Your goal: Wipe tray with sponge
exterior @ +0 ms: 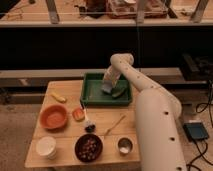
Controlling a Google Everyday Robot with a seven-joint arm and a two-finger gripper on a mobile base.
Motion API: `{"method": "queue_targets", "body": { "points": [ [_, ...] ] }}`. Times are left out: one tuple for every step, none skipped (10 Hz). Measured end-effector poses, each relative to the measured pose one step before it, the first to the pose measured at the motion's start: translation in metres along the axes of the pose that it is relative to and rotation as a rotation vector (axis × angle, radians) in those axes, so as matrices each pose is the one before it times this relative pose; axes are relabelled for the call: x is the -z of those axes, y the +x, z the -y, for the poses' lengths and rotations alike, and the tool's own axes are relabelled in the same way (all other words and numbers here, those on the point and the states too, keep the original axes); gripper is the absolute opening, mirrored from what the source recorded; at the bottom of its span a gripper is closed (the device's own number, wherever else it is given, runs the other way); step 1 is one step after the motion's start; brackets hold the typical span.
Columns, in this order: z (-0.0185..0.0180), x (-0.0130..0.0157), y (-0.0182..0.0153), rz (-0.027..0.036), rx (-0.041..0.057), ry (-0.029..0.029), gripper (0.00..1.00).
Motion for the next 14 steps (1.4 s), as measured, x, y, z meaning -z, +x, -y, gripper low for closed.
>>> {"method": "queue_targets", "body": {
  "points": [
    [0.00639,0.00021,0.00462,-0.00996,-0.02662,0.03975,0.15],
    [0.00536,-0.00101,0.00324,-0.00248,-0.03248,0.05265,0.15],
    [0.00484,-0.00364,0.00327,0.01242,-0.05960,0.08486,0.15],
    [0.00773,-0.00657,-0.00216,0.01642,-0.03709,0.04898,0.15],
    [0.00637,-0.00680,-0.00586,0.01502,-0.01302,0.02106,0.15],
    [0.00757,-0.00835,-0.00933,0.01786,-0.00646,0.01704,0.15],
    [0.00566,-0.01049,-0.01305,0.02338,-0.00165,0.01179,0.15],
    [0.00503,-0.00731,-0.01174,0.02046,0.00517,0.00711,0.15],
    [0.00389,-0.00666,-0.01462,0.02431,0.01925,-0.00030,0.15],
    [-0.00199,-0.00117,-0.01373,0.02349,0.02486,-0.00710,0.15],
    [-0.00500,0.00158,-0.01200,0.02050,0.02495,-0.00909,0.15],
    [-0.00474,0.00403,-0.00879,0.01536,0.02176,-0.00724,0.15],
    [-0.00507,0.00657,-0.01072,0.01736,0.03778,-0.01878,0.15],
    [-0.00403,0.00488,-0.00441,0.00868,0.03308,-0.02672,0.15]
  ]
}}
